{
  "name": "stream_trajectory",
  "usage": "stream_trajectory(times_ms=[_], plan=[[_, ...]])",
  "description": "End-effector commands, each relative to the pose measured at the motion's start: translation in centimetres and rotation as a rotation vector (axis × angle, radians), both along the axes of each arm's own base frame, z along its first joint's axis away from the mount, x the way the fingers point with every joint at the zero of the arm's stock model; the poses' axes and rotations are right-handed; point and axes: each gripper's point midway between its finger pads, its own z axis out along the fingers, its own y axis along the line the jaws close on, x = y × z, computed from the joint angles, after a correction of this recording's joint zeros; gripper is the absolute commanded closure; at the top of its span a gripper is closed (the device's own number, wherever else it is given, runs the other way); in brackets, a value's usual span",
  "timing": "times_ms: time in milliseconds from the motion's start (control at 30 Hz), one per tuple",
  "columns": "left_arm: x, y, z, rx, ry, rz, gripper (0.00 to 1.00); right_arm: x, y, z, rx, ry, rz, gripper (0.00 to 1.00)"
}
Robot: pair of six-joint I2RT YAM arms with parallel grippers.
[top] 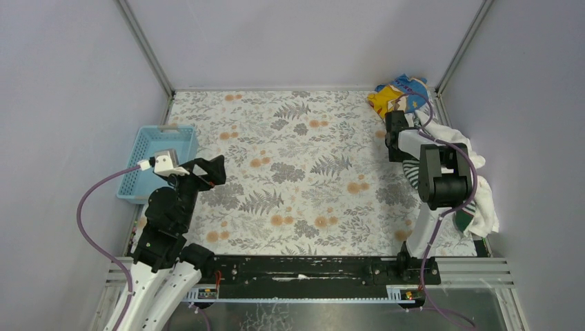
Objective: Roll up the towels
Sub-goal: Pick up the towel at the corner of the board.
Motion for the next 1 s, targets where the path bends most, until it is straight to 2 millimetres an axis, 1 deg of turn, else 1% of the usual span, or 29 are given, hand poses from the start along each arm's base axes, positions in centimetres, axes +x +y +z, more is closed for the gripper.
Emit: stream_trajectory(times_ms=[0, 67, 133, 167, 200, 267, 300, 333, 400, 500, 600, 667, 767, 867, 967], plan=[[0.3, -0.3, 0.9, 0.007, -0.044, -0.012, 0.00, -0.9, -3.2, -0.2, -0.125, 0.060, -0.054, 0.24], [0.3, -0.3, 0.9, 0.009, -0.043, -0.013, 0.00, -1.0, -4.0, -0.1, -0.139, 0.064, -0.066, 0.33], [0.3, -0.3, 0.9, 0.010, -0.042, -0.014, 0.00, -0.8, -4.5, 0.5, -0.151, 0.046, -0.074, 0.48], [0.3, -0.4, 0.9, 0.011, -0.041, -0.016, 0.00, -0.5, -4.6, 1.1, -0.150, 0.024, -0.076, 0.58], [0.3, -0.4, 0.8, 0.011, -0.041, -0.018, 0.00, 0.0, -4.7, 2.0, -0.149, -0.003, -0.079, 0.66], [0.4, -0.4, 0.8, 0.012, -0.041, -0.019, 0.00, 0.8, -4.8, 4.4, -0.155, -0.075, -0.087, 0.83], [0.3, -0.4, 0.9, 0.013, -0.042, -0.018, 0.00, 1.2, -5.0, 6.1, -0.165, -0.125, -0.098, 0.93], [0.3, -0.4, 0.9, 0.013, -0.042, -0.016, 0.00, 1.5, -5.3, 7.9, -0.184, -0.170, -0.111, 0.99], [0.3, -0.3, 0.9, 0.013, -0.044, -0.014, 0.00, 2.0, -6.1, 11.6, -0.226, -0.263, -0.145, 1.00], [0.3, -0.4, 0.9, 0.014, -0.044, -0.017, 0.00, 1.9, -7.3, 17.9, -0.308, -0.414, -0.218, 1.00], [0.3, -0.4, 0.8, 0.015, -0.041, -0.017, 0.00, 1.0, -8.1, 24.3, -0.376, -0.567, -0.268, 1.00], [0.3, -0.4, 0.8, 0.017, -0.041, -0.017, 0.00, 0.4, -8.3, 27.7, -0.402, -0.648, -0.267, 1.00], [0.4, -0.3, 0.8, 0.015, -0.041, -0.014, 0.00, -0.2, -7.8, 32.2, -0.362, -0.757, -0.244, 1.00], [0.5, -0.4, 0.6, 0.019, -0.034, -0.015, 0.00, -0.8, -7.2, 35.7, -0.318, -0.854, -0.208, 1.00], [0.7, -0.5, 0.4, 0.023, -0.025, -0.015, 0.00, -0.4, -5.3, 38.6, -0.214, -0.933, -0.106, 1.00]])
